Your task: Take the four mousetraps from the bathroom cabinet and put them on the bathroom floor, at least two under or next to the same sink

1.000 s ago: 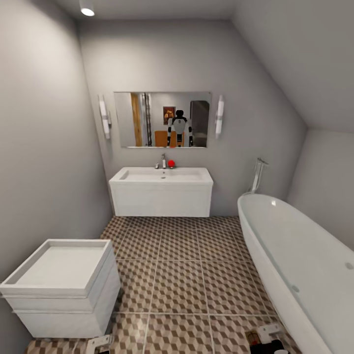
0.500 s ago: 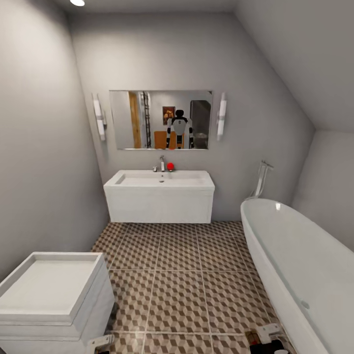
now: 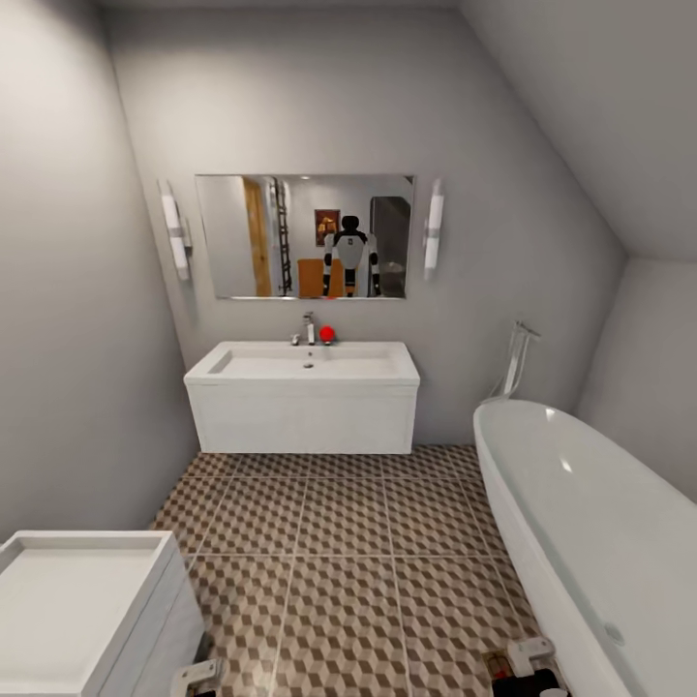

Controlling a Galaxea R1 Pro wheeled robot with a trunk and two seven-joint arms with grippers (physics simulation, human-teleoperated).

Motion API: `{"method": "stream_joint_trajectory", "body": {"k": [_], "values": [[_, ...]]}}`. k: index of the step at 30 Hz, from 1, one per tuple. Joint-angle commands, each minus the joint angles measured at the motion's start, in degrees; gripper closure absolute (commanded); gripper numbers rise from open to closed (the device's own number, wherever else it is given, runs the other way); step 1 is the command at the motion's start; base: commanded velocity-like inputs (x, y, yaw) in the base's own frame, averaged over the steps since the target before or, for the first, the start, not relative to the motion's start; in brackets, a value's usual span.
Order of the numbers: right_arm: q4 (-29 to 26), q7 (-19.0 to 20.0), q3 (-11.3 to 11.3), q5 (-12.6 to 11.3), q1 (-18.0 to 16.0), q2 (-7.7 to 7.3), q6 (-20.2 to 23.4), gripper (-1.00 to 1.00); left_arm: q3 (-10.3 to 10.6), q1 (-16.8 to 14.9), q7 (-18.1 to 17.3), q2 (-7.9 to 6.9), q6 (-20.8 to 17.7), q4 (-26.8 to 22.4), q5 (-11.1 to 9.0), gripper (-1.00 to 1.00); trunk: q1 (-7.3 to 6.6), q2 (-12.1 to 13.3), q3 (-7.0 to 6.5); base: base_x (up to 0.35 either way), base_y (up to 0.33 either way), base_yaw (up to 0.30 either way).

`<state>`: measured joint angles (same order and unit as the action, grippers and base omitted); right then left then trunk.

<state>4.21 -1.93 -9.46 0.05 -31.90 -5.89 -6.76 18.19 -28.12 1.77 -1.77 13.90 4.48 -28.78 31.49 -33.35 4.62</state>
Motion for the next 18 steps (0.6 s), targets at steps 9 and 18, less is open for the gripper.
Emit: {"method": "stream_joint_trajectory", "body": {"k": [9,18], "values": [[-0.01,0.15,0.06,0.0,0.0,0.0,-0.01,1.0,0.0,0.0,0.17,0.0,-0.02,-0.04,0.22,1.0,0.0,0.0,0.0,0.331,-0.075,0.0],[-0.02,0.18,0.03,0.04,0.0,0.0,-0.14,1.0,0.0,0.0,0.17,0.0,-0.02,0.0,0.22,1.0,0.0,0.0,0.0,0.331,-0.075,0.0]]}}
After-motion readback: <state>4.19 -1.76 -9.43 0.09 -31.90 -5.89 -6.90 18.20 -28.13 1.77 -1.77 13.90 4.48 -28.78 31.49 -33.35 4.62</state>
